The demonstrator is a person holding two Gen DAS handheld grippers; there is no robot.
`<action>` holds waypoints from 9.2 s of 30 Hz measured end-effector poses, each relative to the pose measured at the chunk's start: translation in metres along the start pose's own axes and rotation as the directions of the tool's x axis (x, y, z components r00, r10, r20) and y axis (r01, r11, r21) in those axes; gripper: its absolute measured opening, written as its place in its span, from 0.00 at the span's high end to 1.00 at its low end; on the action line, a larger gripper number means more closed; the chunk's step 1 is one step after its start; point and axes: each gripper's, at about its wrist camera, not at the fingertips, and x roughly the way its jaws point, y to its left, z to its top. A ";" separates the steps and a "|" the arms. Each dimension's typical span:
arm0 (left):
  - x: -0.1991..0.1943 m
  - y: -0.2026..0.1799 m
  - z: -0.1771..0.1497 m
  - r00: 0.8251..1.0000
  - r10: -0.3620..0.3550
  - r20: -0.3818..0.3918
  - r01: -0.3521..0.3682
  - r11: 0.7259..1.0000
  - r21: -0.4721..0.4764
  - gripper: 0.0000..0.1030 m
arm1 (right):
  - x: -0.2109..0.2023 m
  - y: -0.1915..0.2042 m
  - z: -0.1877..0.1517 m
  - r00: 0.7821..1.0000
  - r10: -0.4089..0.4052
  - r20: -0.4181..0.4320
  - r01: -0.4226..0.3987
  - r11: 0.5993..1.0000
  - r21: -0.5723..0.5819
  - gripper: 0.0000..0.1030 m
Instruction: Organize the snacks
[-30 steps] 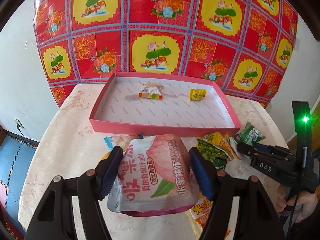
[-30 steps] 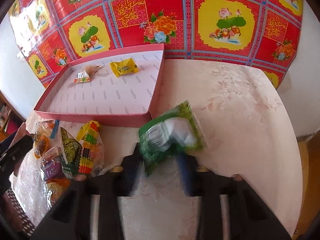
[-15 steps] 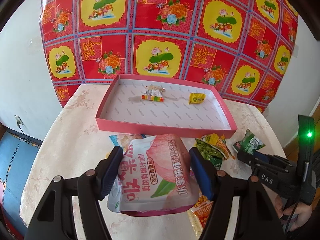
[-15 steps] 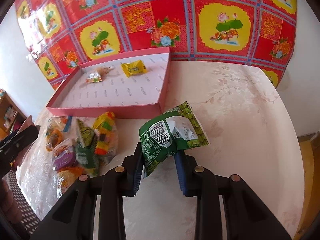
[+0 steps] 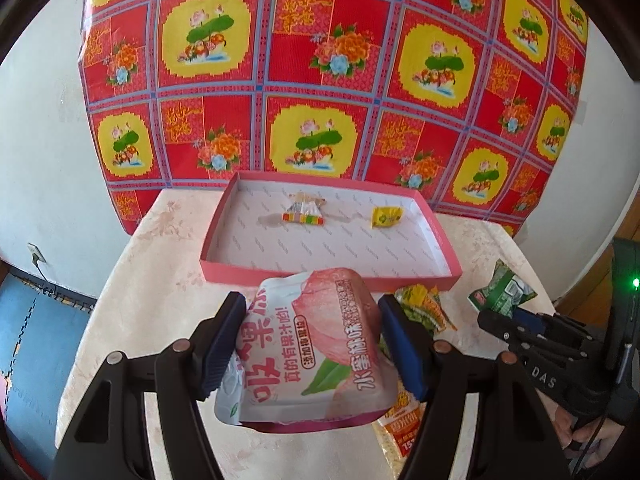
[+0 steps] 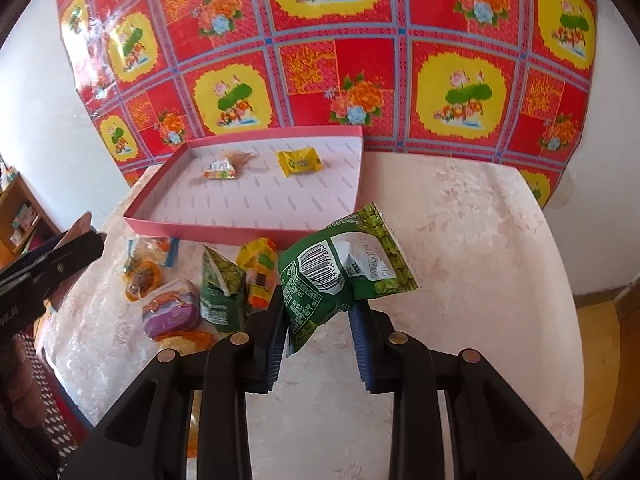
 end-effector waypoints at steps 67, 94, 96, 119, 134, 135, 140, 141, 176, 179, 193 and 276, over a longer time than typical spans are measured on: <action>0.156 0.025 0.099 0.993 0.043 -0.113 -0.040 0.999 0.026 0.30 | 0.119 -0.002 0.115 0.996 0.048 -0.072 -0.058 0.988 -0.146 0.70; 0.202 0.049 0.092 0.983 0.059 -0.175 -0.070 0.996 -0.059 0.22 | 0.143 -0.001 0.114 0.994 0.059 -0.093 -0.072 0.987 -0.141 0.52; 0.201 0.048 0.092 0.982 0.066 -0.175 -0.076 0.996 -0.052 0.22 | 0.140 -0.002 0.114 0.994 0.057 -0.089 -0.070 0.987 -0.145 0.50; 0.137 0.025 0.090 0.993 0.068 -0.093 -0.068 0.998 0.001 0.22 | 0.078 -0.005 0.106 0.999 0.039 0.017 -0.037 0.991 -0.127 0.35; 0.086 0.018 0.064 0.994 0.073 -0.080 -0.072 0.997 0.006 0.22 | 0.037 0.001 0.083 0.998 0.041 0.040 -0.037 0.996 -0.087 0.35; 0.083 0.019 0.062 0.994 0.074 -0.081 -0.074 0.997 0.004 0.22 | 0.035 0.001 0.081 0.998 0.042 0.041 -0.038 0.996 -0.084 0.35; 0.075 0.026 0.053 0.994 0.066 -0.087 -0.068 0.997 -0.019 0.22 | 0.028 0.003 0.072 0.998 0.040 0.038 -0.037 0.996 -0.080 0.34; 0.073 0.028 0.051 0.993 0.069 -0.090 -0.072 0.997 -0.023 0.22 | 0.028 0.003 0.070 0.999 0.040 0.036 -0.037 0.996 -0.079 0.34; 0.104 0.039 -0.017 0.967 0.055 -0.250 -0.064 0.998 -0.025 0.33 | 0.024 0.000 0.026 0.994 0.096 -0.053 -0.095 0.995 0.019 0.35; 0.109 0.035 -0.020 0.967 0.041 -0.250 -0.049 0.998 -0.026 0.39 | 0.026 0.000 0.025 0.993 0.098 -0.059 -0.097 0.995 0.020 0.35; 0.114 0.030 -0.021 0.973 0.026 -0.229 -0.036 0.999 -0.037 0.71 | 0.033 -0.001 0.018 0.991 0.109 -0.083 -0.107 0.994 0.029 0.35; 0.028 0.052 -0.044 0.990 0.044 -0.131 -0.056 0.995 -0.084 0.72 | 0.016 0.061 0.006 0.986 0.165 -0.035 -0.167 0.984 -0.070 0.78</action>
